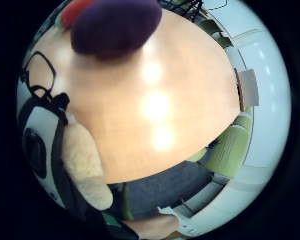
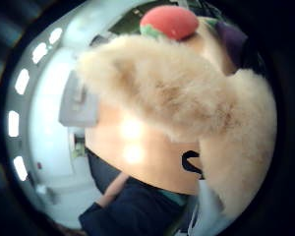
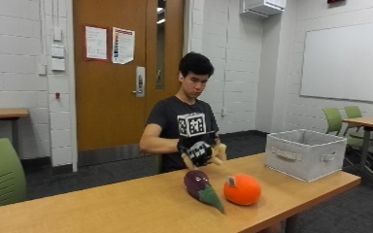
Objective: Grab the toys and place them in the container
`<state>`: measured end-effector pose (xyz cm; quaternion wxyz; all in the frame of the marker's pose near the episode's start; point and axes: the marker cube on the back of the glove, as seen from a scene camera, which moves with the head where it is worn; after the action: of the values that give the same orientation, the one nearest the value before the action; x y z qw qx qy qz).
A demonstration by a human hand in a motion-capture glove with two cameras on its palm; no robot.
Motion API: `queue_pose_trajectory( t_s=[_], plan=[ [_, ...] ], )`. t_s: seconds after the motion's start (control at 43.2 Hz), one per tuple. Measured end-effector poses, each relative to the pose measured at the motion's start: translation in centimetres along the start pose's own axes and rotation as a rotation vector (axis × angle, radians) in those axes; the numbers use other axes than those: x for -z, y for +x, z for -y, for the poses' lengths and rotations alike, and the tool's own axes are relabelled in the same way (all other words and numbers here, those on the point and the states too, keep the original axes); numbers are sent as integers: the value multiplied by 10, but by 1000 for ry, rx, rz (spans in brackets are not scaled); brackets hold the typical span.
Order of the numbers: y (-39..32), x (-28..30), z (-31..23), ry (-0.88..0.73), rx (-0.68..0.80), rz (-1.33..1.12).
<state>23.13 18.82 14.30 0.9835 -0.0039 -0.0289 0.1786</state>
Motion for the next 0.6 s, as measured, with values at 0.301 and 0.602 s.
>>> queue_pose_trajectory(
  t_s=[0.301, 0.602],
  plan=[
    [-123, 150, 92, 224, 136, 47],
    [-342, 194, 108, 239, 482, 122]
  ],
)
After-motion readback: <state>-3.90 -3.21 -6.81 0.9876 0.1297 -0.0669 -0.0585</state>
